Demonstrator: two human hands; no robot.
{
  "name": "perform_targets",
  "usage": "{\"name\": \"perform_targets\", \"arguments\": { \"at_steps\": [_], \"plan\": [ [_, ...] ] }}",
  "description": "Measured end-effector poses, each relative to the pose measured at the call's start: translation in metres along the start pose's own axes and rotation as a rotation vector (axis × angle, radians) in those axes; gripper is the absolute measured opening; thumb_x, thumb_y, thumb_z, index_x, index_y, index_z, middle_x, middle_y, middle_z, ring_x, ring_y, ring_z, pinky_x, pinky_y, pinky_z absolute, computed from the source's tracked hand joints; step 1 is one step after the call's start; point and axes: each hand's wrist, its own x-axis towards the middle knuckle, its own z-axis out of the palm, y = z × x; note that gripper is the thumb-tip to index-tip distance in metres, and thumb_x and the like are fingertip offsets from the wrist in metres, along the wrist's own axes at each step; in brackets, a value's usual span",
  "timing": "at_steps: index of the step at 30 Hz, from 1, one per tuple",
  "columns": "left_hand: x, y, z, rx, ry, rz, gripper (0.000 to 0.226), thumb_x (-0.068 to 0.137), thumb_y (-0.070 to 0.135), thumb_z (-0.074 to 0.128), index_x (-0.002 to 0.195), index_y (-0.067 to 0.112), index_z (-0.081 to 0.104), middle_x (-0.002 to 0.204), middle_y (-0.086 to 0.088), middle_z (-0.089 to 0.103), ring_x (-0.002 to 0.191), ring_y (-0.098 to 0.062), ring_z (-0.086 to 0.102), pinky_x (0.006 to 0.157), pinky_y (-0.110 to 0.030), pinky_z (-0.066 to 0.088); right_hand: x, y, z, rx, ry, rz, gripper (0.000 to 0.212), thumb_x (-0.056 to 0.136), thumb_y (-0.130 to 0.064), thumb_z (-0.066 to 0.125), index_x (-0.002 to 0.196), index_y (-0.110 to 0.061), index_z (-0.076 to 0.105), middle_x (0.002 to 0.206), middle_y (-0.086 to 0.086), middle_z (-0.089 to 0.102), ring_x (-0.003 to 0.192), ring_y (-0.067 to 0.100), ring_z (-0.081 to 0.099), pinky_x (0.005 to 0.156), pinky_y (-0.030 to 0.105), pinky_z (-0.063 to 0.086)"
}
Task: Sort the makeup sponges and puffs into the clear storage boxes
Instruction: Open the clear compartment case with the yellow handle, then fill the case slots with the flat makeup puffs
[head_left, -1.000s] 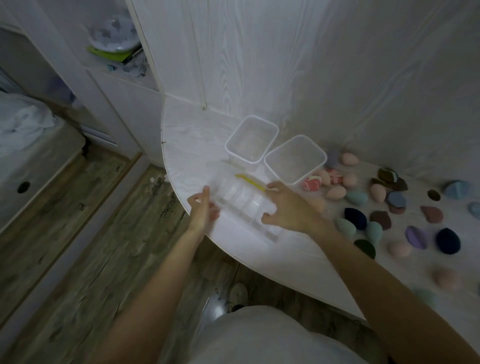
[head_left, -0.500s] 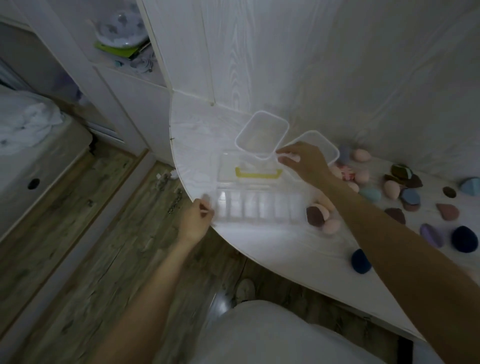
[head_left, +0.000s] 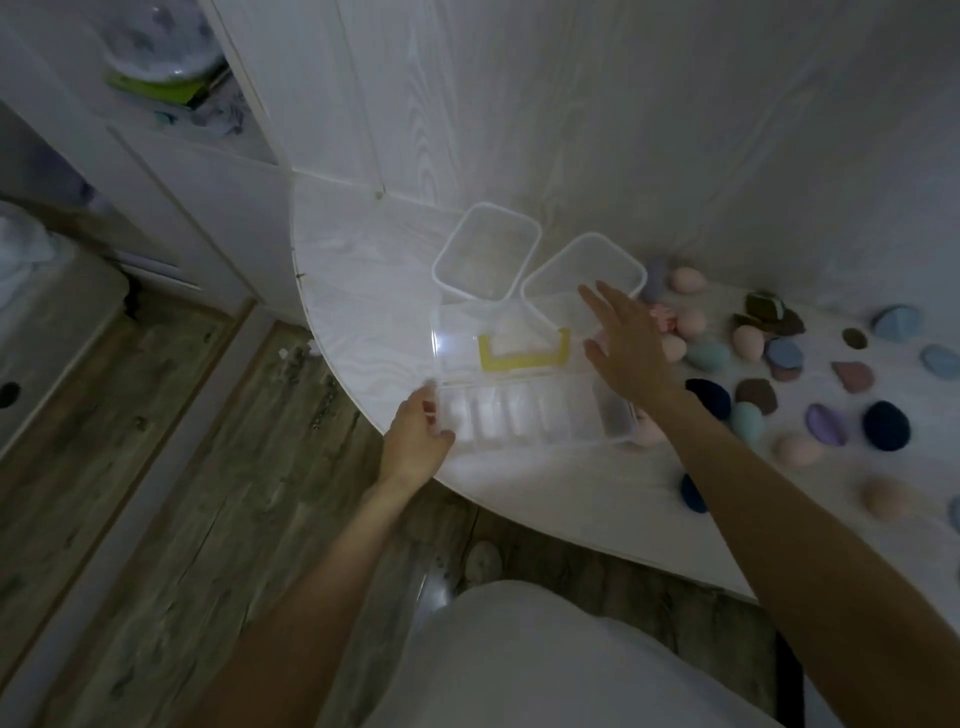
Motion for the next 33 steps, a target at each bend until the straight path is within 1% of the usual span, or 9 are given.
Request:
{"name": "perform_targets", "arguments": {
  "at_steps": [3, 6, 11, 16, 21, 25, 28, 31, 33],
  "plan": [
    [-0.002, 0.009, -0.001, 0.202, 0.131, 0.06, 0.068, 0.083, 0.022, 0.06, 0.143, 0.016, 0.029, 0.138, -0.006, 0.041, 0.122, -0.024, 0.044, 0.094, -0.038, 0.043, -0.005, 0.008, 0.0, 0.029, -0.008, -0.024, 0.061, 0.086, -0.018, 0.053, 0.144, -0.017, 0.033, 0.151, 0.011, 0.032, 0.138, 0.032, 0.031, 0.11, 0.053, 0.027],
    [-0.004, 0.03, -0.004, 0.218, 0.228, 0.236, 0.053, 0.085, 0.022, 0.057, 0.136, 0.019, 0.04, 0.134, -0.001, 0.048, 0.121, -0.021, 0.043, 0.09, -0.033, 0.041, -0.017, 0.009, -0.008, 0.08, 0.022, -0.007, 0.041, 0.088, -0.014, 0.057, 0.129, -0.013, 0.054, 0.137, 0.013, 0.051, 0.131, 0.034, 0.042, 0.109, 0.048, 0.03],
    [-0.003, 0.09, 0.017, 0.036, -0.069, 0.526, 0.029, 0.088, 0.011, 0.056, 0.115, 0.02, 0.058, 0.103, 0.008, 0.066, 0.095, -0.005, 0.058, 0.08, -0.016, 0.041, -0.073, 0.028, -0.039, 0.049, 0.106, 0.018, 0.025, 0.086, -0.019, 0.05, 0.1, -0.009, 0.069, 0.101, 0.012, 0.069, 0.099, 0.034, 0.058, 0.088, 0.041, 0.042],
    [-0.013, 0.145, 0.089, 0.176, -0.247, 0.769, 0.027, 0.085, 0.016, 0.055, 0.111, 0.019, 0.062, 0.101, 0.003, 0.069, 0.089, -0.01, 0.062, 0.08, -0.023, 0.048, -0.159, 0.085, -0.059, 0.018, 0.141, 0.222, 0.019, 0.089, -0.011, 0.054, 0.1, -0.008, 0.07, 0.091, 0.014, 0.07, 0.085, 0.033, 0.06, 0.076, 0.04, 0.046],
    [-0.026, 0.184, 0.174, 0.361, -0.286, 0.764, 0.034, 0.087, 0.021, 0.06, 0.121, 0.017, 0.056, 0.123, -0.004, 0.058, 0.105, -0.019, 0.057, 0.086, -0.027, 0.044, -0.225, 0.15, -0.07, 0.05, 0.057, 0.464, 0.027, 0.092, -0.014, 0.054, 0.118, -0.013, 0.062, 0.116, 0.01, 0.063, 0.104, 0.03, 0.057, 0.086, 0.035, 0.044],
    [-0.025, 0.226, 0.24, 0.374, -0.372, 0.762, 0.034, 0.088, 0.023, 0.06, 0.12, 0.015, 0.055, 0.123, -0.006, 0.053, 0.109, -0.021, 0.053, 0.089, -0.026, 0.04, -0.243, 0.205, -0.088, 0.093, 0.044, 0.531, 0.036, 0.093, -0.016, 0.052, 0.129, -0.018, 0.052, 0.131, 0.007, 0.054, 0.115, 0.027, 0.051, 0.094, 0.033, 0.041],
    [-0.01, 0.255, 0.284, 0.469, -0.33, 0.753, 0.032, 0.09, 0.022, 0.055, 0.12, 0.011, 0.056, 0.123, -0.009, 0.053, 0.11, -0.024, 0.052, 0.089, -0.028, 0.039, -0.226, 0.242, -0.097, 0.078, 0.062, 0.471, 0.036, 0.092, -0.014, 0.052, 0.127, -0.015, 0.054, 0.126, 0.009, 0.056, 0.109, 0.028, 0.052, 0.09, 0.036, 0.044],
    [0.006, 0.267, 0.31, 0.587, -0.243, 0.63, 0.039, 0.091, 0.022, 0.051, 0.129, 0.011, 0.048, 0.128, -0.014, 0.05, 0.112, -0.029, 0.05, 0.087, -0.035, 0.043, -0.19, 0.263, -0.099, 0.062, 0.046, 0.379, 0.033, 0.083, -0.001, 0.057, 0.115, -0.007, 0.06, 0.107, 0.016, 0.061, 0.092, 0.036, 0.056, 0.071, 0.037, 0.046],
    [0.012, 0.267, 0.319, 0.724, -0.211, 0.544, 0.046, 0.091, 0.024, 0.052, 0.134, 0.012, 0.041, 0.133, -0.014, 0.046, 0.115, -0.03, 0.05, 0.09, -0.038, 0.045, -0.171, 0.272, -0.092, 0.051, 0.003, 0.303, 0.04, 0.079, 0.005, 0.055, 0.117, -0.007, 0.061, 0.108, 0.019, 0.06, 0.095, 0.039, 0.055, 0.074, 0.04, 0.046]
  ]
}}
